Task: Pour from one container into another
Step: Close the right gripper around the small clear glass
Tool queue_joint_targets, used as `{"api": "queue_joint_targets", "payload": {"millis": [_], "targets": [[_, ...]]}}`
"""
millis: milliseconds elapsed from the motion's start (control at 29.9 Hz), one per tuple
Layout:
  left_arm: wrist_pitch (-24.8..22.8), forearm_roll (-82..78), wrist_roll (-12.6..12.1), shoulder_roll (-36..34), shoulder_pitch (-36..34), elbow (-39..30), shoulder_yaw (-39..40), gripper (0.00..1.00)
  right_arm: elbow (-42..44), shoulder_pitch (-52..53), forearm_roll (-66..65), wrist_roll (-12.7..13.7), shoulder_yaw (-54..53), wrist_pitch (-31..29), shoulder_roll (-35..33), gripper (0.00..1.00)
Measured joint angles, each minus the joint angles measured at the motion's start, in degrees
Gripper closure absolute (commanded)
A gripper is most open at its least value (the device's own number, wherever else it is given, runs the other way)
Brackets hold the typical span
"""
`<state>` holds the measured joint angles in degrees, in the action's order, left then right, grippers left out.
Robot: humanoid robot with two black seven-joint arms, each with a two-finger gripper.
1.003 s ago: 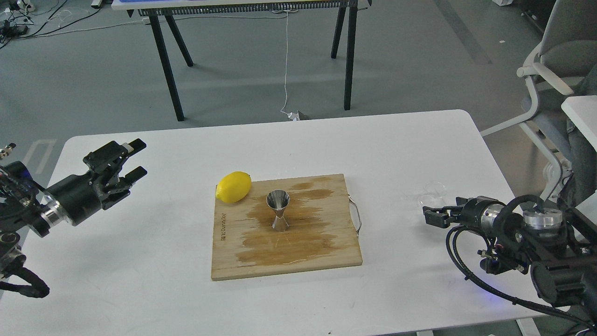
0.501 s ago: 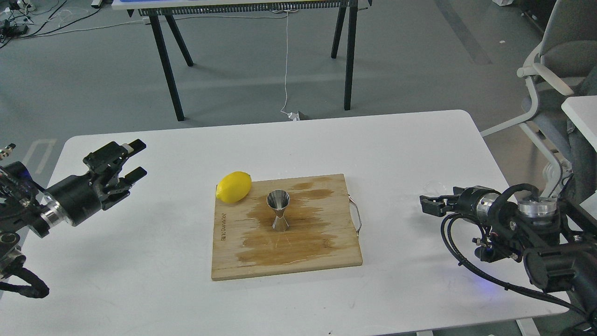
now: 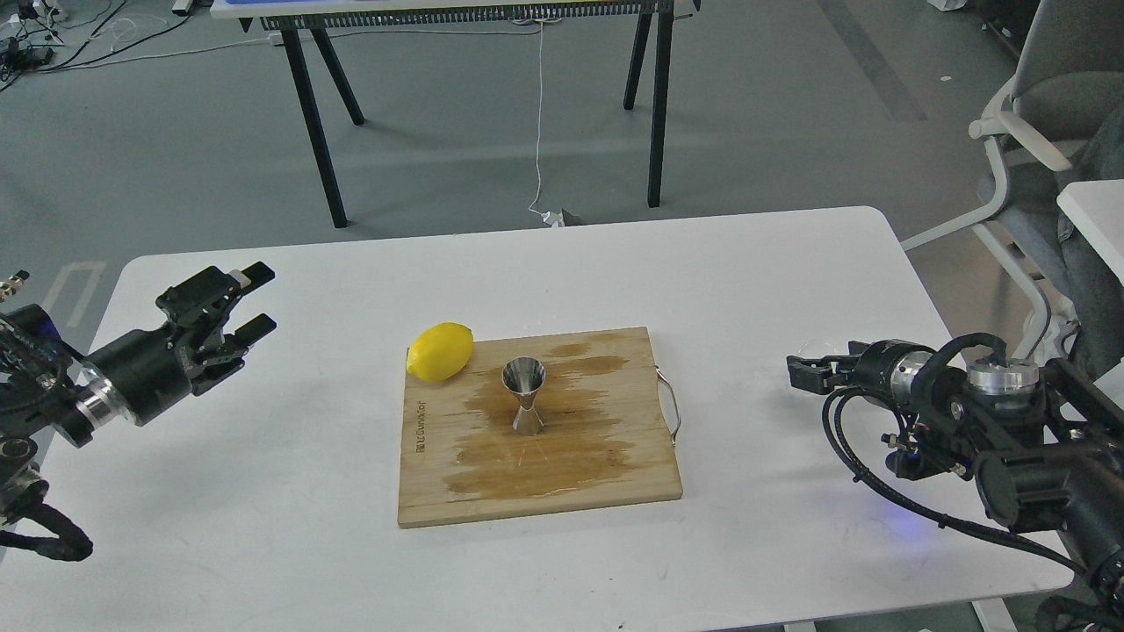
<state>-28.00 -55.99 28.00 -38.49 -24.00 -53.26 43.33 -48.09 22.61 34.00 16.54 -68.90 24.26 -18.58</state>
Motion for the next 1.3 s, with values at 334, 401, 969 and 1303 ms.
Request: {"api": "queue_joint_targets", "payload": {"millis": [334,401,969,1303], "targets": [[0.0,0.0,0.0,0.0,0.0,0.1,0.0,0.07,1.1,0.3,-2.0,0.1,0.3,-0.1,1.4,0.16],[0.0,0.0,0.0,0.0,0.0,0.4,0.0,0.07,1.1,0.3,-2.0,0.1,0.4,-0.2,1.5,0.18],[0.0,0.0,0.0,0.0,0.1,1.1,0.0,0.07,0.7,0.2,-3.3,0.2,2.0,-0.4,1.5,0.49],[0.0,0.0,0.0,0.0,0.6,1.1,0.0,0.07,0.6,0.2,-3.3,0.2,2.4,-0.4,1.5,0.56]]}}
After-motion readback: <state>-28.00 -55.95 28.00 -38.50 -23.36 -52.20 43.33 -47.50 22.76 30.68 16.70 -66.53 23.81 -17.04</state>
